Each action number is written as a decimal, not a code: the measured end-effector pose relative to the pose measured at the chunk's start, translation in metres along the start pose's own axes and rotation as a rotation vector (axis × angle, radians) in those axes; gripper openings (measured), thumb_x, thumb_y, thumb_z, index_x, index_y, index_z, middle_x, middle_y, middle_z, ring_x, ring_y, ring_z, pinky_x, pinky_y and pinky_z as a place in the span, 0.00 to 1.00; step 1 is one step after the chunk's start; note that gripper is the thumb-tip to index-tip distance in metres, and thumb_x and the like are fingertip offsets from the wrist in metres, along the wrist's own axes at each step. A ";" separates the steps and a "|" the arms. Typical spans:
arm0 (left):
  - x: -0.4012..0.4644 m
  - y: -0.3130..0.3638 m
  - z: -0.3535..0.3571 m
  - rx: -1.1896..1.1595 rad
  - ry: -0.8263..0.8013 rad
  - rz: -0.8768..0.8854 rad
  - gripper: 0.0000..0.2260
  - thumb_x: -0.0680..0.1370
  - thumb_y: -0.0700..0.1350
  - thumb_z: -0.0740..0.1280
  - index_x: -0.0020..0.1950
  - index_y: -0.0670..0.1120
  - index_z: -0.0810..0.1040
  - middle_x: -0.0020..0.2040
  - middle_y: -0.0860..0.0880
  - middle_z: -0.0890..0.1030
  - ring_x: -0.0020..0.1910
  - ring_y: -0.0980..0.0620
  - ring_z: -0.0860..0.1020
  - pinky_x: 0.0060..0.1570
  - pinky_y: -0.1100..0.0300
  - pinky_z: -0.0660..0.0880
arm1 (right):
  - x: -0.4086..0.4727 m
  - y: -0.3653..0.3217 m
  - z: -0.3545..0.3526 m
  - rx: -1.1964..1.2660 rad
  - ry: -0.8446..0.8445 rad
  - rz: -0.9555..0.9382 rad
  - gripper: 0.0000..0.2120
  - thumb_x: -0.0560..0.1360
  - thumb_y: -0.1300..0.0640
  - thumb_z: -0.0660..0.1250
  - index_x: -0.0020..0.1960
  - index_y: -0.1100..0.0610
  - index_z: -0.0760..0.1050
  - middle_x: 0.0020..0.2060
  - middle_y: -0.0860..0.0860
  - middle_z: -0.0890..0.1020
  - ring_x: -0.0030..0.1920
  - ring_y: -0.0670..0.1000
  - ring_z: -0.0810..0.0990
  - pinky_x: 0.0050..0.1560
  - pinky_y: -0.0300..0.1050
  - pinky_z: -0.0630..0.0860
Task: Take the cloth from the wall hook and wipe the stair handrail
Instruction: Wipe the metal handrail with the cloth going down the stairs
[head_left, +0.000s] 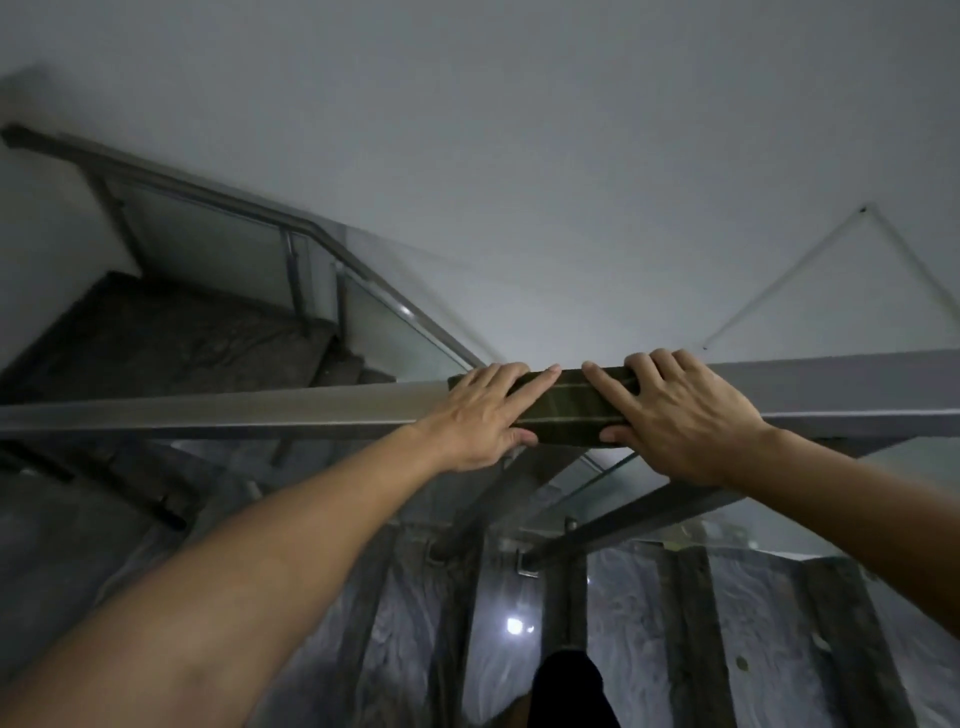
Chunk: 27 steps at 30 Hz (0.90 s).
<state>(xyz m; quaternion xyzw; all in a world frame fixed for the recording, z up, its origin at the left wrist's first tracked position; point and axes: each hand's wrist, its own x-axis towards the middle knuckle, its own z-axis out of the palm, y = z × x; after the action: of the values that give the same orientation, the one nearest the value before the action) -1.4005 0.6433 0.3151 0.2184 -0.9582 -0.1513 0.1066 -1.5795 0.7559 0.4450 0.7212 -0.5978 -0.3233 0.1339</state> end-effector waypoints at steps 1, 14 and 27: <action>-0.006 -0.011 0.004 0.001 0.007 -0.007 0.35 0.78 0.58 0.58 0.77 0.53 0.40 0.72 0.43 0.61 0.68 0.44 0.62 0.70 0.47 0.57 | 0.008 -0.009 -0.002 -0.004 -0.004 -0.001 0.35 0.76 0.35 0.38 0.77 0.54 0.43 0.61 0.62 0.73 0.55 0.60 0.73 0.57 0.55 0.72; -0.090 -0.149 0.042 -0.002 0.023 -0.057 0.36 0.77 0.57 0.62 0.78 0.49 0.48 0.68 0.41 0.67 0.63 0.42 0.68 0.66 0.45 0.64 | 0.114 -0.134 -0.024 -0.029 0.020 -0.034 0.36 0.75 0.38 0.35 0.75 0.58 0.48 0.56 0.63 0.75 0.51 0.61 0.76 0.51 0.54 0.74; -0.181 -0.313 0.088 -0.004 0.058 -0.027 0.35 0.77 0.58 0.61 0.77 0.48 0.49 0.67 0.40 0.68 0.63 0.43 0.68 0.66 0.45 0.64 | 0.237 -0.275 -0.036 0.003 0.046 0.003 0.33 0.77 0.38 0.42 0.72 0.60 0.54 0.51 0.65 0.75 0.48 0.63 0.76 0.47 0.56 0.72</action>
<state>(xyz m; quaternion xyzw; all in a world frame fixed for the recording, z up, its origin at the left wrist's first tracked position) -1.1443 0.4775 0.1028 0.2353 -0.9514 -0.1481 0.1326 -1.3255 0.5927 0.2398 0.7276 -0.5963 -0.3056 0.1469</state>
